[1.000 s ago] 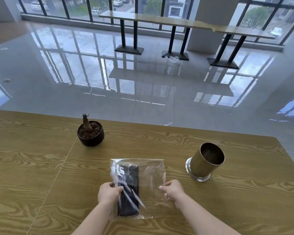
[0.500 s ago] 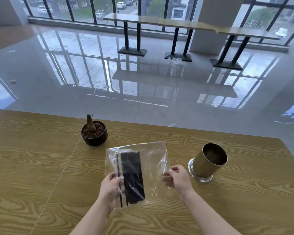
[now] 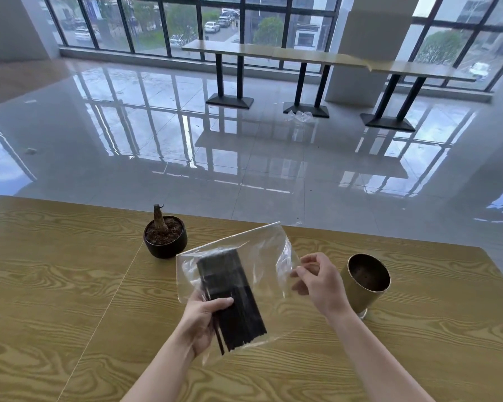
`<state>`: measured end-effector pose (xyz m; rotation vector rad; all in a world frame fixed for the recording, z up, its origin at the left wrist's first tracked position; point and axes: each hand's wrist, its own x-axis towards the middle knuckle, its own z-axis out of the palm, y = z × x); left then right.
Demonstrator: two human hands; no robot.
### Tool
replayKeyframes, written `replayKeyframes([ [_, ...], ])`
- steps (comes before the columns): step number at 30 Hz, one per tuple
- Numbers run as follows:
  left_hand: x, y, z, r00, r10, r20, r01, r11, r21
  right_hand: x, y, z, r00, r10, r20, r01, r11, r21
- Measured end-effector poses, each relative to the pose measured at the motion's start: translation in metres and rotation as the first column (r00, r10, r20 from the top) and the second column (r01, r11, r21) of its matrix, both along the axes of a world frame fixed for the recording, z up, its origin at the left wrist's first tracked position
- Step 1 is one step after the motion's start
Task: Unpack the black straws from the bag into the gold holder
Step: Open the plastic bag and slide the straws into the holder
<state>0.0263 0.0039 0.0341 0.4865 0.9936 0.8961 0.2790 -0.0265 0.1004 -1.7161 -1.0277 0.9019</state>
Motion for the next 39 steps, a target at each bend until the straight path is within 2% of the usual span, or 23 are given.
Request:
replayKeyframes([
  [3, -0.001, 0.002, 0.001, 1.000, -0.009, 0.029, 0.008, 0.999, 0.051, 0.006, -0.003, 0.003, 0.987, 0.053, 0.153, -0.058, 0.998, 0.029],
  [6, -0.001, 0.005, 0.006, 0.999, -0.035, 0.004, 0.035, 0.995, 0.089, 0.009, -0.002, 0.014, 0.923, 0.150, 0.353, -0.170, 0.985, 0.025],
  [8, 0.001, 0.007, 0.013, 0.997, -0.072, -0.030, 0.075, 0.988, 0.132, 0.009, -0.002, 0.024, 0.826, 0.170, 0.537, -0.217, 0.976, 0.025],
  [10, 0.003, 0.010, 0.023, 0.993, -0.103, -0.049, 0.110, 0.978, 0.177, 0.005, 0.000, 0.035, 0.648, 0.119, 0.752, -0.282, 0.955, 0.092],
  [11, 0.006, 0.011, 0.029, 0.992, -0.116, -0.053, 0.125, 0.971, 0.203, -0.002, 0.001, 0.041, 0.584, 0.104, 0.805, -0.357, 0.924, 0.140],
  [14, 0.018, 0.015, 0.048, 0.982, -0.176, -0.070, 0.189, 0.934, 0.305, -0.039, 0.009, 0.061, 0.550, 0.239, 0.800, -0.599, 0.780, 0.179],
  [17, 0.031, 0.016, 0.065, 0.963, -0.181, -0.199, 0.247, 0.886, 0.393, -0.067, 0.019, 0.067, 0.527, 0.317, 0.789, -0.677, 0.717, 0.164],
  [22, 0.038, 0.012, 0.083, 0.924, -0.192, -0.330, 0.330, 0.835, 0.441, -0.074, 0.028, 0.070, 0.503, 0.319, 0.803, -0.665, 0.737, 0.124],
  [28, 0.047, 0.000, 0.095, 0.931, -0.151, -0.331, 0.314, 0.793, 0.521, -0.086, 0.028, 0.082, 0.506, 0.204, 0.838, -0.552, 0.823, 0.134],
  [31, 0.052, -0.002, 0.099, 0.877, -0.094, -0.471, 0.365, 0.768, 0.526, -0.094, 0.025, 0.084, 0.504, 0.105, 0.857, -0.486, 0.855, 0.181],
  [33, 0.058, -0.003, 0.105, 0.863, -0.034, -0.505, 0.382, 0.698, 0.606, -0.096, 0.024, 0.085, 0.523, 0.051, 0.851, -0.467, 0.852, 0.236],
  [35, 0.061, -0.002, 0.106, 0.815, 0.038, -0.578, 0.411, 0.665, 0.624, -0.096, 0.022, 0.087, 0.518, 0.025, 0.855, -0.485, 0.832, 0.270],
  [37, 0.057, 0.001, 0.101, 0.787, 0.049, -0.615, 0.427, 0.675, 0.602, -0.091, 0.023, 0.089, 0.567, 0.042, 0.823, -0.478, 0.830, 0.287],
  [39, 0.050, 0.003, 0.097, 0.865, -0.057, -0.498, 0.352, 0.777, 0.523, -0.081, 0.025, 0.094, 0.689, 0.067, 0.722, -0.399, 0.867, 0.300],
])
